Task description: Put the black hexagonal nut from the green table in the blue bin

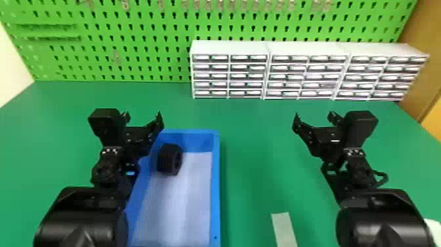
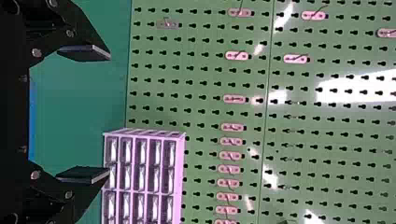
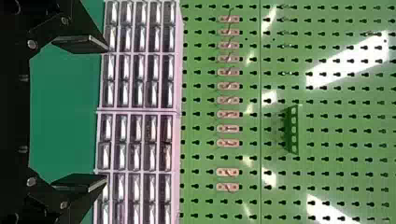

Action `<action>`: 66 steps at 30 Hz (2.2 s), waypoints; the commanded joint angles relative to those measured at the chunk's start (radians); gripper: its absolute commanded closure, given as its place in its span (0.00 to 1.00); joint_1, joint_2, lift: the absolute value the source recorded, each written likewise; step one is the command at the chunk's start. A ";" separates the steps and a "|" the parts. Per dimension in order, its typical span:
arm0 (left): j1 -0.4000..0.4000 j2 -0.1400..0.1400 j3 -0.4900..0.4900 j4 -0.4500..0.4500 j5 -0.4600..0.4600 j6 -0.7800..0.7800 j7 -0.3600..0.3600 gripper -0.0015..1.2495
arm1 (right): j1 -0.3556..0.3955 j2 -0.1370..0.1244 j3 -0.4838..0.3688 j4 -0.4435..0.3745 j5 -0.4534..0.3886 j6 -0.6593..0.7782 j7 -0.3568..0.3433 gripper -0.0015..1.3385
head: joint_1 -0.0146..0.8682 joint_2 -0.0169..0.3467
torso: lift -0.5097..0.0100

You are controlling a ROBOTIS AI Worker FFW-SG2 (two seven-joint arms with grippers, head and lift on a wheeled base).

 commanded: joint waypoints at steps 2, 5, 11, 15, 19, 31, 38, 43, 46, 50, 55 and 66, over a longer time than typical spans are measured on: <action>-0.001 0.000 0.002 0.000 -0.002 0.000 0.000 0.31 | 0.000 0.000 0.001 0.000 0.002 0.000 0.000 0.22 | 0.79 0.19 | 0.80; -0.001 0.000 0.000 0.000 -0.002 0.000 0.000 0.31 | 0.000 0.000 0.001 0.000 0.002 0.000 0.000 0.22 | 0.79 0.19 | 0.80; -0.003 0.000 -0.003 0.000 -0.003 0.000 0.000 0.31 | -0.001 -0.001 0.000 0.000 0.002 0.000 0.000 0.22 | 0.79 0.19 | 0.80; -0.003 0.000 -0.003 0.000 -0.003 0.000 0.000 0.31 | 0.000 -0.001 0.000 0.000 0.005 0.000 0.000 0.22 | 0.79 0.19 | 0.80; -0.001 0.000 -0.003 0.000 -0.003 0.000 0.000 0.31 | 0.000 -0.001 0.000 0.000 0.006 0.000 0.000 0.22 | 0.79 0.19 | 0.80; -0.003 0.000 -0.003 0.000 -0.003 0.000 0.000 0.31 | -0.001 -0.001 0.000 0.000 0.009 0.000 0.000 0.22 | 0.79 0.19 | 0.80; -0.003 0.000 -0.001 0.000 -0.003 0.000 0.000 0.31 | -0.001 -0.001 0.001 0.000 0.009 0.000 0.000 0.22 | 0.79 0.19 | 0.80; -0.003 0.000 -0.003 0.002 -0.003 0.000 0.000 0.31 | -0.001 -0.003 0.001 0.000 0.009 0.000 0.000 0.22 | 0.79 0.19 | 0.80; -0.003 0.000 -0.001 0.002 -0.003 0.000 0.000 0.31 | -0.001 -0.001 0.003 0.000 0.009 0.000 0.000 0.22 | 0.79 0.19 | 0.80; -0.003 0.000 -0.001 0.002 -0.002 0.000 0.000 0.31 | -0.001 -0.003 0.005 0.000 0.009 0.000 0.000 0.22 | 0.79 0.19 | 0.80; -0.003 0.000 -0.001 0.002 -0.003 0.000 0.000 0.31 | -0.001 -0.005 0.009 0.000 0.011 0.002 0.000 0.22 | 0.79 0.19 | 0.80; -0.001 0.000 -0.003 0.000 -0.003 0.000 0.000 0.31 | -0.001 -0.008 0.017 0.000 0.017 0.008 0.000 0.22 | 0.79 0.19 | 0.80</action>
